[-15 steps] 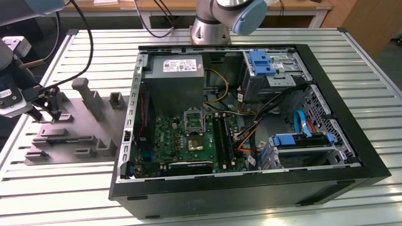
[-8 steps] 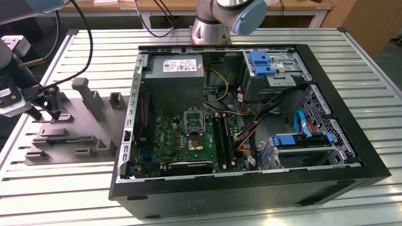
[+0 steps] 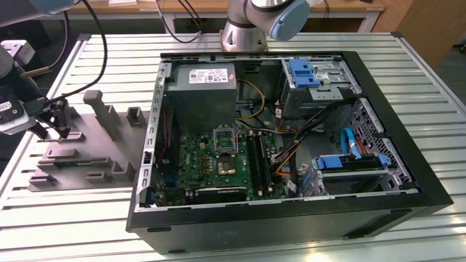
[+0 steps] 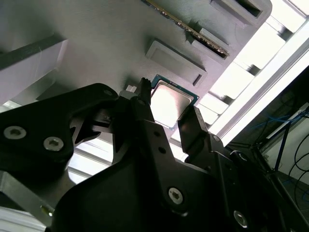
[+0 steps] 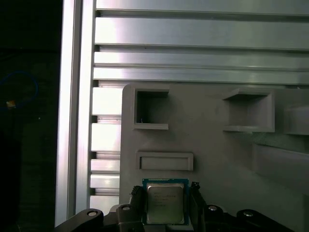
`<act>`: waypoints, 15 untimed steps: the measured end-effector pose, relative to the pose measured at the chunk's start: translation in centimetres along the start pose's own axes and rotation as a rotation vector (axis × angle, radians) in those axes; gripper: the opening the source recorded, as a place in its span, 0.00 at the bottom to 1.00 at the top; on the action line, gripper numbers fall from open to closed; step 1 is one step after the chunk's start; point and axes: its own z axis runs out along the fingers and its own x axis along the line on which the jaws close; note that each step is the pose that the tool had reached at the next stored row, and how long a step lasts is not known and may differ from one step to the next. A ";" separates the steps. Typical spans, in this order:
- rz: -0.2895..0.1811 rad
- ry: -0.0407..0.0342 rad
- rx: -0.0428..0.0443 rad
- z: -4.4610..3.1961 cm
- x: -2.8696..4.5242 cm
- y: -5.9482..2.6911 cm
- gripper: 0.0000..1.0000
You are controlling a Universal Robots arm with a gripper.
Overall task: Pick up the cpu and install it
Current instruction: 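Pick up the cpu and move it towards the insertion slot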
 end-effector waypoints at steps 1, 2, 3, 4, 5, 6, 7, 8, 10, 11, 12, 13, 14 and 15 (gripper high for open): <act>0.000 0.0000 0.0000 -0.02 0.00 0.00 0.47; 0.000 0.0001 0.0001 -0.05 0.00 0.00 0.47; 0.000 0.0001 0.0001 -0.07 0.00 0.00 0.47; 0.000 0.0001 0.0000 -0.09 0.00 0.01 0.47; 0.000 0.0001 0.0000 -0.11 0.00 0.00 0.47; 0.000 0.0001 0.0000 -0.14 0.00 0.00 0.47; 0.000 0.0001 0.0000 -0.16 0.00 0.01 0.47; 0.000 0.0001 0.0000 -0.18 0.00 0.01 0.47; 0.000 0.0001 0.0000 -0.22 0.00 0.01 0.47; 0.000 0.0001 0.0001 -0.25 0.00 0.01 0.47; 0.000 0.0001 0.0001 -0.27 0.00 0.01 0.47; 0.000 0.0001 0.0000 -0.29 0.00 0.01 0.47; 0.000 0.0001 0.0000 -0.32 0.00 0.01 0.47; 0.000 0.0001 0.0000 -0.34 0.00 0.01 0.47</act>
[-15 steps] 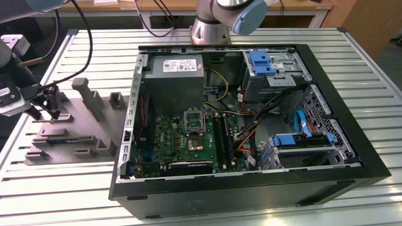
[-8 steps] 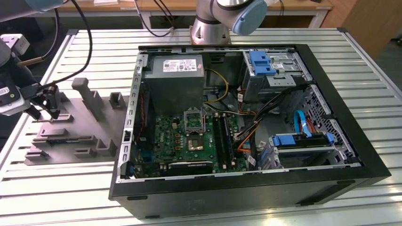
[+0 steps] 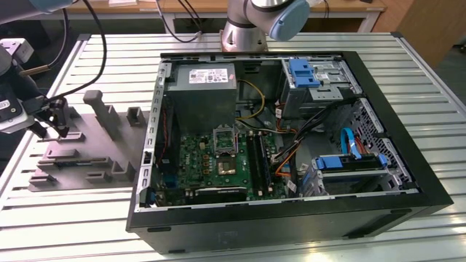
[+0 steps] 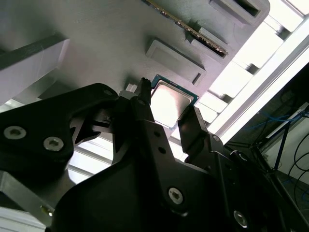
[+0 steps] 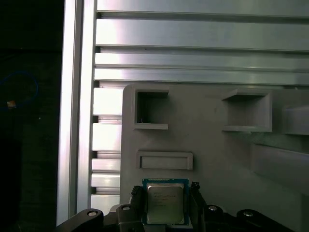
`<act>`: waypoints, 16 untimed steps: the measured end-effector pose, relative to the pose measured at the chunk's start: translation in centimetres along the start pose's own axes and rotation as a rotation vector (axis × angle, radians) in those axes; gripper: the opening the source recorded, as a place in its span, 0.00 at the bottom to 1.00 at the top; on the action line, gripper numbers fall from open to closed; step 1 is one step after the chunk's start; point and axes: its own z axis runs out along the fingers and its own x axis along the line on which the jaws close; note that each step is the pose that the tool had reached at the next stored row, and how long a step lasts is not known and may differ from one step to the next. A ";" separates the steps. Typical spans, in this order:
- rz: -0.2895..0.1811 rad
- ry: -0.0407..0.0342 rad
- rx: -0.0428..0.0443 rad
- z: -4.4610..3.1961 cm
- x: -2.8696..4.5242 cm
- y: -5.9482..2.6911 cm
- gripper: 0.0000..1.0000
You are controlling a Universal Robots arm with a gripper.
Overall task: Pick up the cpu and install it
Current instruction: 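Pick up the cpu and move it towards the insertion slot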
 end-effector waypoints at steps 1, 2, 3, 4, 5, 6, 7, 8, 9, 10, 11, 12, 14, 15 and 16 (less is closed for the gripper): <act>0.000 0.0000 0.0000 -0.03 0.00 0.00 0.47; 0.000 0.0000 0.0000 -0.06 0.00 0.00 0.47; 0.000 0.0000 0.0000 -0.08 0.00 0.00 0.47; 0.000 -0.0001 -0.0001 -0.11 0.00 0.01 0.47; 0.000 0.0000 0.0000 -0.13 0.00 0.01 0.47; 0.000 0.0000 0.0000 -0.16 0.00 0.01 0.47; 0.000 0.0000 0.0000 -0.17 0.00 0.01 0.47; 0.000 0.0000 0.0000 -0.19 0.00 0.01 0.47; 0.000 -0.0001 -0.0001 -0.20 0.00 0.01 0.47; 0.000 0.0001 0.0000 -0.23 0.00 0.01 0.47; 0.000 0.0002 0.0001 -0.27 0.00 0.01 0.47; 0.000 0.0001 0.0000 -0.30 0.00 0.01 0.47; 0.000 0.0000 0.0000 -0.36 -0.01 0.01 0.47; 0.000 -0.0001 0.0000 -0.38 -0.01 0.02 0.47; 0.000 0.0000 0.0000 -0.41 0.00 0.02 0.47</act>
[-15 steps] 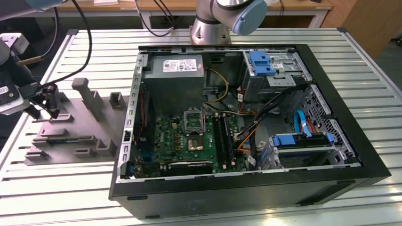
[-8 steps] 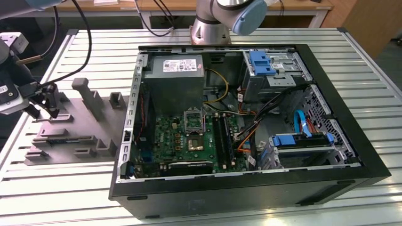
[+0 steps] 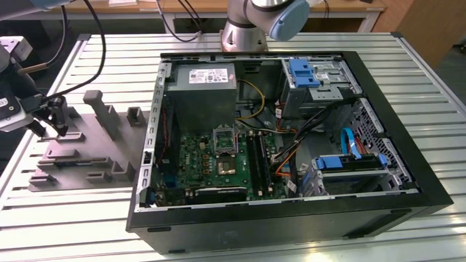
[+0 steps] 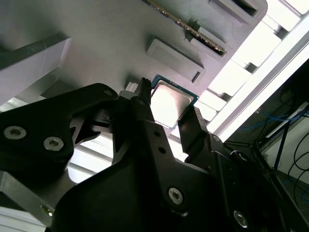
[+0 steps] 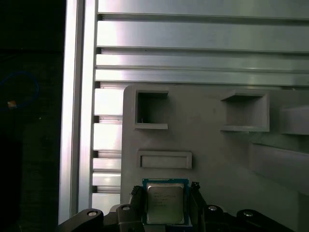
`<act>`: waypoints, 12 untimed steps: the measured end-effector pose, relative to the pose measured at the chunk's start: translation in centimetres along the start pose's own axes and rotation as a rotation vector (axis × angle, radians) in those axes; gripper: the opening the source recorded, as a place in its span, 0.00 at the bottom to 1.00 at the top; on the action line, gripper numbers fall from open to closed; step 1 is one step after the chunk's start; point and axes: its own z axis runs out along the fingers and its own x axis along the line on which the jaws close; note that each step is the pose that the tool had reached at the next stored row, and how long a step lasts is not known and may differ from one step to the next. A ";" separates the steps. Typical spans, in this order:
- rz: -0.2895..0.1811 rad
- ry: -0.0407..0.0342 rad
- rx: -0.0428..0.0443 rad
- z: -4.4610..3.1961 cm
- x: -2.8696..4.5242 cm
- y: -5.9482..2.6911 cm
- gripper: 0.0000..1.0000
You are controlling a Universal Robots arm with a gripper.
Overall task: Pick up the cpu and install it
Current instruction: 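Pick up the cpu and move it towards the insertion slot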
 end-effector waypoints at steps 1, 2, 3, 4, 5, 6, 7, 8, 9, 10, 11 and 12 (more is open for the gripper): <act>0.000 0.0001 0.0001 -0.04 0.00 0.00 0.47; 0.000 0.0002 0.0001 -0.09 0.00 0.00 0.47; 0.000 0.0000 0.0000 -0.11 0.00 0.00 0.47; 0.000 -0.0002 -0.0001 -0.12 0.00 0.00 0.47; 0.000 -0.0001 0.0000 -0.14 0.00 0.01 0.47; 0.000 0.0000 0.0000 -0.15 0.00 0.01 0.47; 0.000 0.0000 0.0000 -0.16 0.00 0.01 0.47; 0.000 0.0001 0.0001 -0.17 0.00 0.01 0.47; 0.000 0.0000 0.0000 -0.18 0.00 0.01 0.47; 0.000 0.0001 0.0001 -0.20 0.00 0.01 0.47; 0.000 0.0001 0.0001 -0.22 0.00 0.01 0.47; 0.000 0.0001 0.0001 -0.24 0.00 0.01 0.47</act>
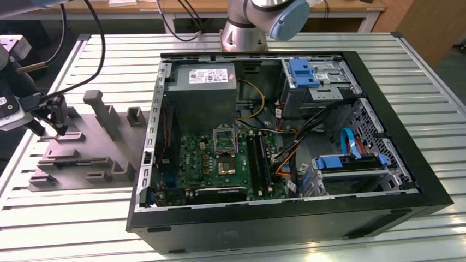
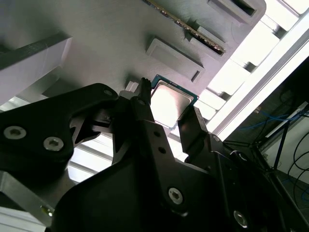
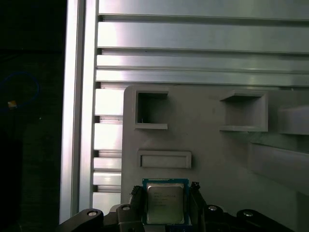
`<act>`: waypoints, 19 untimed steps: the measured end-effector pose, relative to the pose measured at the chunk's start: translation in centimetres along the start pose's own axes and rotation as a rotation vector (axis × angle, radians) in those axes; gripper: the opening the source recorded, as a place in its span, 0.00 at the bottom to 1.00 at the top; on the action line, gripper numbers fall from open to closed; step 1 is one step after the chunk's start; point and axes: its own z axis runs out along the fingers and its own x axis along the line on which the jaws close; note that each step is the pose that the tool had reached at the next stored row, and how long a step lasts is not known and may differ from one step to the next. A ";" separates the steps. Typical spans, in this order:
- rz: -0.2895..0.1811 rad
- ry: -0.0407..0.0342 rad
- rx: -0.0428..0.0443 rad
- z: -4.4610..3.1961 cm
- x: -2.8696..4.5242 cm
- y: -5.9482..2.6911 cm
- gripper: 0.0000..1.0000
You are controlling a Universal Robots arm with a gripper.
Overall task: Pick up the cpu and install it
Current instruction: 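Pick up the cpu and move it towards the insertion slot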
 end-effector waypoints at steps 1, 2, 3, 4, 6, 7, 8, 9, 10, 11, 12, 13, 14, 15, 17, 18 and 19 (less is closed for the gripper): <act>0.000 0.0001 0.0001 -0.04 0.00 0.00 0.47; 0.000 0.0000 0.0000 -0.06 0.00 0.00 0.47; 0.000 -0.0001 0.0000 -0.08 0.00 0.00 0.47; 0.000 -0.0001 0.0000 -0.10 0.00 0.01 0.47; 0.000 0.0000 0.0000 -0.14 0.00 0.01 0.47; 0.000 -0.0001 0.0000 -0.16 0.00 0.01 0.47; 0.000 -0.0001 0.0000 -0.18 0.00 0.01 0.47; 0.000 0.0001 0.0001 -0.21 0.00 0.01 0.47; 0.000 0.0000 0.0000 -0.24 0.00 0.01 0.47; 0.000 0.0000 0.0000 -0.27 0.00 0.01 0.47; 0.000 -0.0002 -0.0001 -0.29 0.00 0.01 0.47; 0.000 -0.0001 -0.0001 -0.31 0.00 0.01 0.47; 0.000 -0.0002 -0.0001 -0.33 0.00 0.01 0.47; 0.000 -0.0001 0.0000 -0.35 0.00 0.01 0.47; 0.000 -0.0001 0.0000 -0.37 0.00 0.02 0.47; 0.000 -0.0001 -0.0001 -0.38 0.00 0.02 0.47; 0.000 -0.0001 0.0000 -0.39 0.00 0.02 0.47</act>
